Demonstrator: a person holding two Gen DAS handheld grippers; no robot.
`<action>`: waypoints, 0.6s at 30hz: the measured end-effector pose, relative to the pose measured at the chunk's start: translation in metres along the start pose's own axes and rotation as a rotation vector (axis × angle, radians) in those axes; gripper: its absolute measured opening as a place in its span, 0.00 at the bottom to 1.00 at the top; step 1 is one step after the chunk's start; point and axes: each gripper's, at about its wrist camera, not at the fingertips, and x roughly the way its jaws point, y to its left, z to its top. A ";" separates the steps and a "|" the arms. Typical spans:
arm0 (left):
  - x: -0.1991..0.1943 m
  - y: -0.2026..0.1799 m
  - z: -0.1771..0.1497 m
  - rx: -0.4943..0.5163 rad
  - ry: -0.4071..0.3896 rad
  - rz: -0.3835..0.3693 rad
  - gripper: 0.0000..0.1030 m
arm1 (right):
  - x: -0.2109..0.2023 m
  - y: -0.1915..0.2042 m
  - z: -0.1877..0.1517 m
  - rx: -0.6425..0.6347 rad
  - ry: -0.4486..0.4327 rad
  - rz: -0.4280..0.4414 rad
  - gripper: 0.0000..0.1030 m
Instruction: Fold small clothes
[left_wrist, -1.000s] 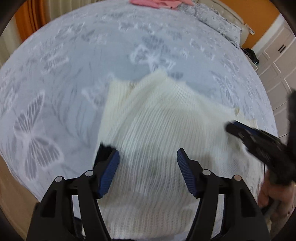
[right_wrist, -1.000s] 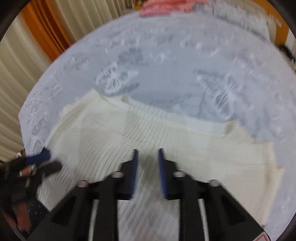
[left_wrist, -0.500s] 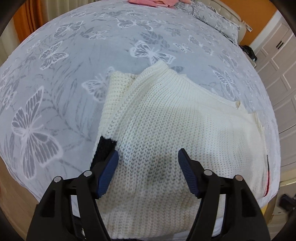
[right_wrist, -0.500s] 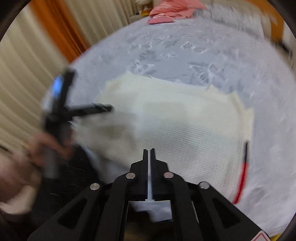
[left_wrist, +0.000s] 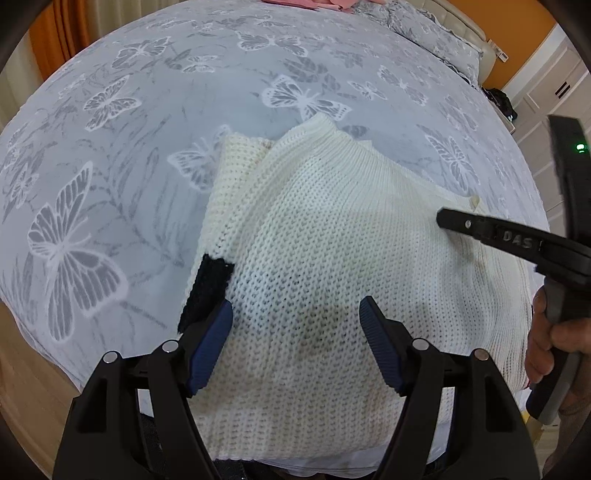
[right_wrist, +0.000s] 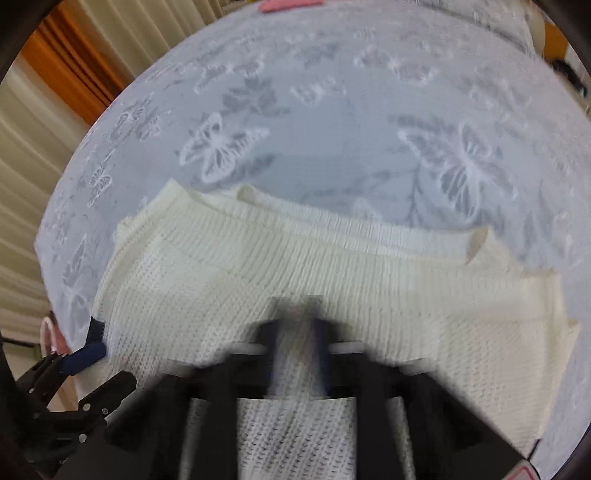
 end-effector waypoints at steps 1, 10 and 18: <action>0.001 0.001 0.000 0.001 0.003 -0.002 0.67 | -0.005 -0.005 -0.003 0.017 -0.019 0.006 0.00; 0.003 -0.002 -0.004 0.031 -0.001 0.009 0.68 | -0.125 -0.005 -0.134 0.019 -0.098 0.196 0.00; 0.001 -0.011 -0.008 0.052 -0.016 0.043 0.73 | -0.093 0.012 -0.114 -0.059 -0.119 0.065 0.12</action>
